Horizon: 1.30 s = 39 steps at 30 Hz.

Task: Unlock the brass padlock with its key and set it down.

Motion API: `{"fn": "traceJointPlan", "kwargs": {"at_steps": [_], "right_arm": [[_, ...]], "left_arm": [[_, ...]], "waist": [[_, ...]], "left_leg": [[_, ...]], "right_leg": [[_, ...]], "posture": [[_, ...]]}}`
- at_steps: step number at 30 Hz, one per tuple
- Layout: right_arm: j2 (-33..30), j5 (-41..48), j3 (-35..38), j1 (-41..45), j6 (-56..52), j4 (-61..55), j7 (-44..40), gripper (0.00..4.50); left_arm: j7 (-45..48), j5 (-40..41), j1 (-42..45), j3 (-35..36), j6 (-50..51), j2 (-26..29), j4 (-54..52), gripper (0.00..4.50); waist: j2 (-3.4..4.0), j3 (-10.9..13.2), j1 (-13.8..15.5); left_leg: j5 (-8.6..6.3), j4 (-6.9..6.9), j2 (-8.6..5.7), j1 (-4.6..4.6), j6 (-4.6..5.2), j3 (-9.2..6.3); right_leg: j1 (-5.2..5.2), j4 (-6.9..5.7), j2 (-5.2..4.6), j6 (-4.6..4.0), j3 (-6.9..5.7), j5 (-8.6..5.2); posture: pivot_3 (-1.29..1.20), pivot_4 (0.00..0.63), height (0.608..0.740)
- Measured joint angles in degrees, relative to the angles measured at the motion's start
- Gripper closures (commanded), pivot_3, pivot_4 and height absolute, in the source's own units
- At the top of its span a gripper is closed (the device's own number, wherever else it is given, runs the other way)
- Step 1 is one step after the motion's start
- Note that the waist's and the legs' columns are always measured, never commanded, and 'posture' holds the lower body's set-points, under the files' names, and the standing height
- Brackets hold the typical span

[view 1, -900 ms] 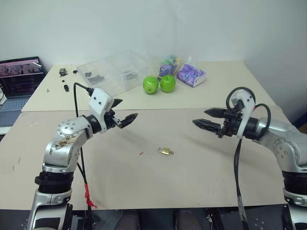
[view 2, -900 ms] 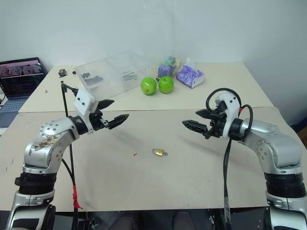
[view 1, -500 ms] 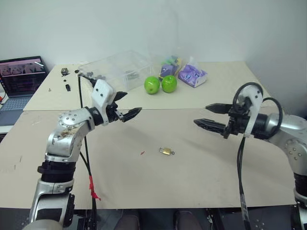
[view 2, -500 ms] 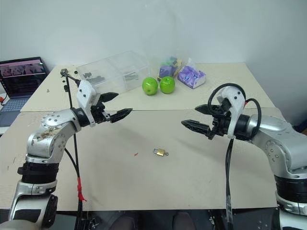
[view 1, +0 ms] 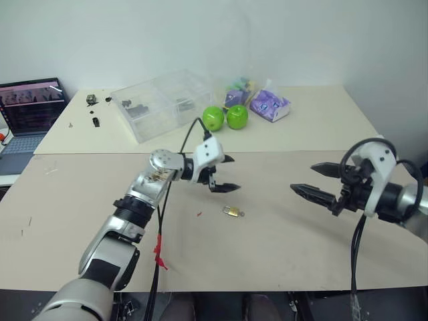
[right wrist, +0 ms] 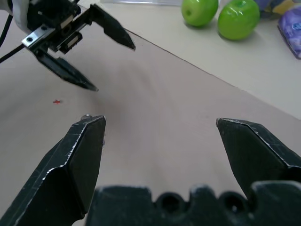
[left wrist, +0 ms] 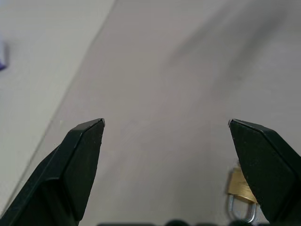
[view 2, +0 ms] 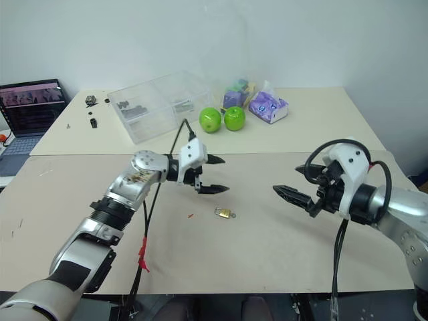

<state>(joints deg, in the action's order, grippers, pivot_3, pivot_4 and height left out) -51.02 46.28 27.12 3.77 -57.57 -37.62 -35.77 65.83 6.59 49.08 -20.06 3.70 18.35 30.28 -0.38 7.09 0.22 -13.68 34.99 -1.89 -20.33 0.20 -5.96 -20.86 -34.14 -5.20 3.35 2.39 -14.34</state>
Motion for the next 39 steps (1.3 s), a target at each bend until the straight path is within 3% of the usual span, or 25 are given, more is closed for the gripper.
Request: {"fn": "traceJointPlan", "kwargs": {"at_steps": [11, 29, 32, 39], "right_arm": [[2.5, 5.6, 8.3, -7.3, -2.6, -7.8, 8.6, 0.07], [2.5, 6.8, 8.5, -9.5, -2.5, -8.4, 12.3, 0.07], [2.4, 6.7, 8.5, -9.5, -2.5, -8.4, 12.3, 0.00], [2.3, 6.7, 8.5, -8.6, -2.2, -8.1, 13.2, 0.00]], "left_arm": [[8.9, -6.1, 2.6, -2.6, -17.7, -3.3, 15.5, 0.00], [13.7, -10.7, 1.5, -3.2, -21.7, -4.1, 18.7, 0.00], [13.8, -11.0, 1.4, -3.4, -21.4, -4.2, 18.1, 0.71], [14.0, -10.5, 0.9, -2.9, -20.0, -4.6, 17.9, 3.38]], "waist": [[-0.02, 0.0, -0.2], [-0.03, 0.0, -0.3], [-0.02, 0.0, -0.3], [-0.02, 0.0, -0.3]], "left_leg": [[-0.03, 0.04, 0.00, 0.08, 0.05, 0.01], [-0.03, 0.10, -0.02, 0.10, 0.06, -0.02], [-0.04, 0.10, -0.02, 0.11, 0.07, -0.02], [-0.04, 0.11, -0.02, 0.13, 0.07, -0.02]], "right_leg": [[0.13, -0.02, 0.00, 0.02, 0.00, 0.00], [0.21, 0.00, 0.01, 0.05, -0.03, 0.00], [0.24, 0.00, 0.00, 0.05, -0.02, 0.00], [0.28, 0.01, 0.00, 0.05, -0.03, 0.00]], "posture": [[0.00, 0.150, 0.740], [0.00, 0.150, 0.740], [0.00, 0.150, 0.740], [0.00, 0.150, 0.740]]}}
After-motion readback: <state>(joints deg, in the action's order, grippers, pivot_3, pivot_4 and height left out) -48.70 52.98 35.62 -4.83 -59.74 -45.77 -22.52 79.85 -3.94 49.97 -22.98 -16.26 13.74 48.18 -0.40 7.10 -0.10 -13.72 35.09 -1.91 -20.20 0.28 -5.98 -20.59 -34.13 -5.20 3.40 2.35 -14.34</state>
